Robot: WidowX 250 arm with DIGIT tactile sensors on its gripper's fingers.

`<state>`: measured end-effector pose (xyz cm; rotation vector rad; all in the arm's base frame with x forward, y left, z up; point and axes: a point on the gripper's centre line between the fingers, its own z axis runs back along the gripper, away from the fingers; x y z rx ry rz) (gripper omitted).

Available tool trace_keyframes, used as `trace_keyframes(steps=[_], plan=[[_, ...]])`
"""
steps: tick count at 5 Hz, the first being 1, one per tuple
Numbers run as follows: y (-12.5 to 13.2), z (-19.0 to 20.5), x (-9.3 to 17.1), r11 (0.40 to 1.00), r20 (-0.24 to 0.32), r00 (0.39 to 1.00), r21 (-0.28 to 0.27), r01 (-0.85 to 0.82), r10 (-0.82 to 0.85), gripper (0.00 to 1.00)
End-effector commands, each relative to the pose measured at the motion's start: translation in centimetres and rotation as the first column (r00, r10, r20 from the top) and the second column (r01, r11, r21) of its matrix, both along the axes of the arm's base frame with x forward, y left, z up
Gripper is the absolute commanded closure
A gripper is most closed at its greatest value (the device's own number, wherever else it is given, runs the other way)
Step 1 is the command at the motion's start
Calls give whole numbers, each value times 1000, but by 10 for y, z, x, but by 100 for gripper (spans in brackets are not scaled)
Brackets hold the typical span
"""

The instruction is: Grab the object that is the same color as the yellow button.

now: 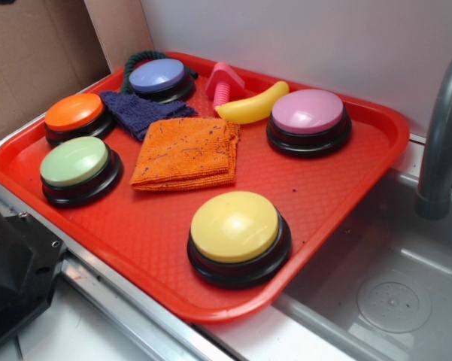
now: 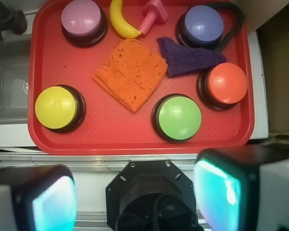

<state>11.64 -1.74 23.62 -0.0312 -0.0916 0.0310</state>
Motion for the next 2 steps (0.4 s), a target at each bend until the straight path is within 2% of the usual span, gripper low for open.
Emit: trace_keyframes(steps=[1,2], plan=[[0,0,0,1000,0,1000,0,0,0,0],[3,-7,9,1000,22,1000,21,-4,4,0]])
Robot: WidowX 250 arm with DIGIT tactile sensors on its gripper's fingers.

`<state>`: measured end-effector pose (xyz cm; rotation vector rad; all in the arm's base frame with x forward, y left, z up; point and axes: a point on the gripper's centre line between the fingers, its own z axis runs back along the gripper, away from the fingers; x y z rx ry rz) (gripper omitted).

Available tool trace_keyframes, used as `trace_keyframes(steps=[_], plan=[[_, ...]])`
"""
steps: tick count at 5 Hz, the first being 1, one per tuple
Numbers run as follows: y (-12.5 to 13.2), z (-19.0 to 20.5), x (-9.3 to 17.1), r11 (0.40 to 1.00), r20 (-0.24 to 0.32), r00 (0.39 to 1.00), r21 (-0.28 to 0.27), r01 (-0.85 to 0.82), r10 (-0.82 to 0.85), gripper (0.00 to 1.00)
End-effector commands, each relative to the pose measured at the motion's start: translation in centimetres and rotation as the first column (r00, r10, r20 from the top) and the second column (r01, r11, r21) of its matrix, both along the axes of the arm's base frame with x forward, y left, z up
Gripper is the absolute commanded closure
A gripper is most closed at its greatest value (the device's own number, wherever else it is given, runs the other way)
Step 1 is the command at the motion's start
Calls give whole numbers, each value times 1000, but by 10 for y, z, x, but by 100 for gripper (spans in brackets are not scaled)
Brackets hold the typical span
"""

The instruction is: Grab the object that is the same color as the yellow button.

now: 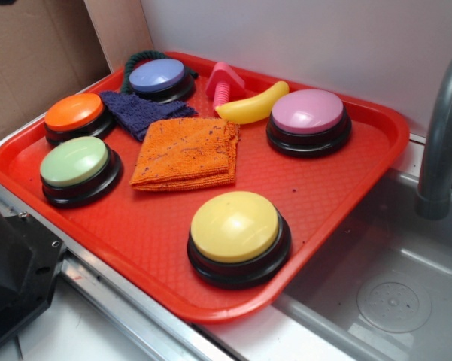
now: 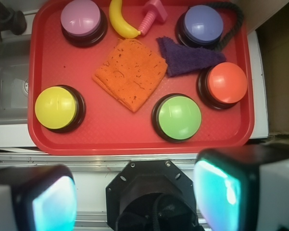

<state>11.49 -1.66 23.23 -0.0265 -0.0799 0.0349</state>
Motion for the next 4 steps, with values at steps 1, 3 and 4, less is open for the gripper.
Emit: trace_keyframes(steps=[1,3,4], plan=[[3,-14,27,998,45,998,58,28,-31,0],[3,-49,76,975,133,979,181,131,-156,0],[6,-74,105,949,166,951,227,220,-260,0]])
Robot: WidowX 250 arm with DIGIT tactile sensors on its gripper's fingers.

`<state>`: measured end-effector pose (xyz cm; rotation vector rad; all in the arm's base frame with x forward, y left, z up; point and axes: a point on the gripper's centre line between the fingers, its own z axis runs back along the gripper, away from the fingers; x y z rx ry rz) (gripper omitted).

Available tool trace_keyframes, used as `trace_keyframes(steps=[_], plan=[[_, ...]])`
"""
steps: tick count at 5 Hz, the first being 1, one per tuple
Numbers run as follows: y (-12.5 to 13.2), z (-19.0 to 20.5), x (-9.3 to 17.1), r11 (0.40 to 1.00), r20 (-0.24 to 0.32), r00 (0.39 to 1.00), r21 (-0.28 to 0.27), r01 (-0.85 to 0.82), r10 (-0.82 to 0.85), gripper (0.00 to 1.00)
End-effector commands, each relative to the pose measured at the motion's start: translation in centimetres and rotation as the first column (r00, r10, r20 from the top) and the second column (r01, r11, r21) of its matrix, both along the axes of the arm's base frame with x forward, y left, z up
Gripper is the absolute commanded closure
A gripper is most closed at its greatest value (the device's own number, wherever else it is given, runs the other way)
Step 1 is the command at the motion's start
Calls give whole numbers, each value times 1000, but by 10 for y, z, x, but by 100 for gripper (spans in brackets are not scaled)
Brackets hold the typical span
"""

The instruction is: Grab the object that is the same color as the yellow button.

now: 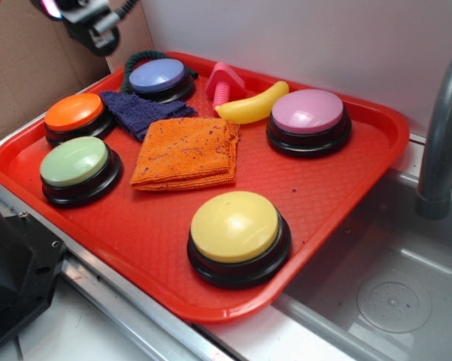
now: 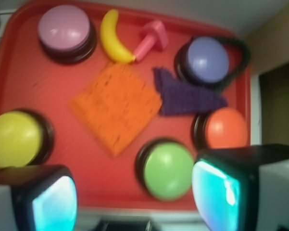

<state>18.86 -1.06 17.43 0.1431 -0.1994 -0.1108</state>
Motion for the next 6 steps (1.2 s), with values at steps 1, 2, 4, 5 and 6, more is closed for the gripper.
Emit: trace_keyframes(steps=[1,2,4,5,6], plan=[[4,-38,56,981,105,976,23,191,-193,0],[9,-58,76,964,96,959,38,262,-265,0],[0,-101,117,832,110,825,84,549,-555,0],[-5,-114,127,800,113,792,83,595,-600,0],[-9,-125,137,774,131,764,55,631,-632,0]])
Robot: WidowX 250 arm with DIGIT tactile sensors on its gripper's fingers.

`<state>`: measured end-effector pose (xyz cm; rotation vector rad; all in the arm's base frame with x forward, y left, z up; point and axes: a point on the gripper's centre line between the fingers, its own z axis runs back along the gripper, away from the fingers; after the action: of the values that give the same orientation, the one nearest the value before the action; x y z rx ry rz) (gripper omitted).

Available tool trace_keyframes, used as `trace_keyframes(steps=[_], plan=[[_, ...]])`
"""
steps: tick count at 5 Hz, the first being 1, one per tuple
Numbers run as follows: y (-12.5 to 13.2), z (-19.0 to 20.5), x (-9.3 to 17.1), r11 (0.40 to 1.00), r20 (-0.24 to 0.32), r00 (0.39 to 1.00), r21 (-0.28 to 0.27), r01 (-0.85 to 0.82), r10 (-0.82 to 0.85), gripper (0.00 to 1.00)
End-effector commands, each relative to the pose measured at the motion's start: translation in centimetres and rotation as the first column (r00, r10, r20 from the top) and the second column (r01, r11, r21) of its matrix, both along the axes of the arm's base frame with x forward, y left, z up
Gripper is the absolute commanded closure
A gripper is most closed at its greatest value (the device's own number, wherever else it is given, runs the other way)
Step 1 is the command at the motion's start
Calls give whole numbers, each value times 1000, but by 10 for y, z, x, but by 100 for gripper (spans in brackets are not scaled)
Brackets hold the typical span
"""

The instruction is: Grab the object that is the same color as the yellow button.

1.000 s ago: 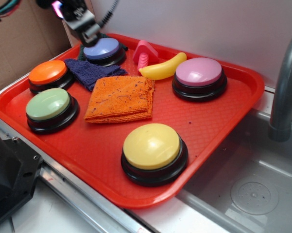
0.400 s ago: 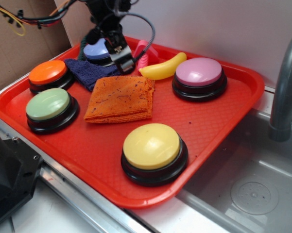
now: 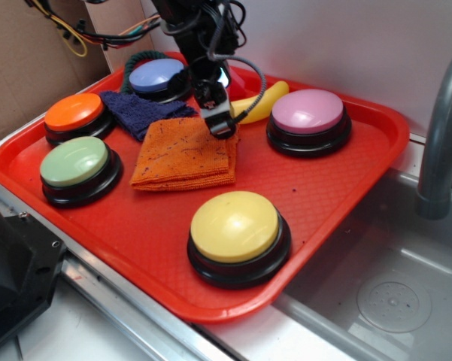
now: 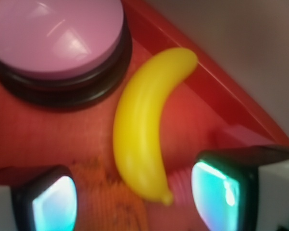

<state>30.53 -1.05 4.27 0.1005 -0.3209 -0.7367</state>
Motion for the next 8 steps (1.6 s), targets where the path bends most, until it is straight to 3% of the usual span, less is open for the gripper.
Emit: trace_keyframes(steps=[1,2,3,6,7,8], plan=[[-10,3,20,987,73,991,-103,123,-116,0],[-11,-3,20,986,70,989,-97,136,-130,0],[-8,-4,20,989,76,992,-101,111,-103,100],[-6,-5,16,997,20,999,-71,-24,25,100],[-2,18,5,990,-6,990,-22,-140,140,100],[6,50,-17,949,15,949,16,-316,316,100]])
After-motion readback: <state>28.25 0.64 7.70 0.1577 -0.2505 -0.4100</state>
